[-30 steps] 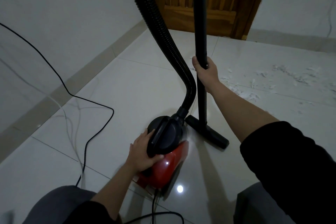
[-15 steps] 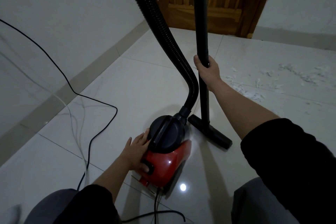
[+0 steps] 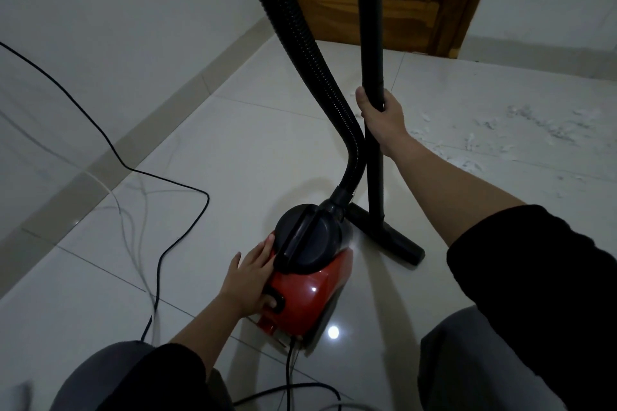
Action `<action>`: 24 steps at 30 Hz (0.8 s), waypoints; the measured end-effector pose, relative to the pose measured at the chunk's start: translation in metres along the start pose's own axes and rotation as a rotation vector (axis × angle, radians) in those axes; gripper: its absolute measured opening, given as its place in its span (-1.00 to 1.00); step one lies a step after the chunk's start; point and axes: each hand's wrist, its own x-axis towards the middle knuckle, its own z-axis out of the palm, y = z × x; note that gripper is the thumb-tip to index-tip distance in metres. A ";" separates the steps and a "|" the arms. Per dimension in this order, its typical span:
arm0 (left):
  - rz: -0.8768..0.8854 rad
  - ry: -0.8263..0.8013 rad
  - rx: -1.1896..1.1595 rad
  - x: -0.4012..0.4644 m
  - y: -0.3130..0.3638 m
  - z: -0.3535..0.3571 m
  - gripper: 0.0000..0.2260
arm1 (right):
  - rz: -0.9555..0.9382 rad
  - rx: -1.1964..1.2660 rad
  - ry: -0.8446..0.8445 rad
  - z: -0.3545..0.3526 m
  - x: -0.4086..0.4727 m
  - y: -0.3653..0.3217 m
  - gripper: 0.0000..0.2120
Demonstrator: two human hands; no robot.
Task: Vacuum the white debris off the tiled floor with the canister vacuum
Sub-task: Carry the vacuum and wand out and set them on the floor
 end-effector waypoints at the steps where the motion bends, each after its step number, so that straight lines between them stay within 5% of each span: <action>1: -0.007 -0.002 -0.006 0.000 0.000 -0.001 0.11 | 0.003 0.001 0.004 0.000 0.001 0.000 -0.74; 13: 0.052 -0.066 -0.145 0.008 -0.012 -0.025 0.02 | -0.005 -0.011 -0.009 0.006 -0.010 -0.001 -0.74; 24: -0.069 0.817 -1.051 0.050 0.073 -0.206 -0.27 | 0.010 -0.044 -0.011 0.003 -0.011 -0.004 -0.66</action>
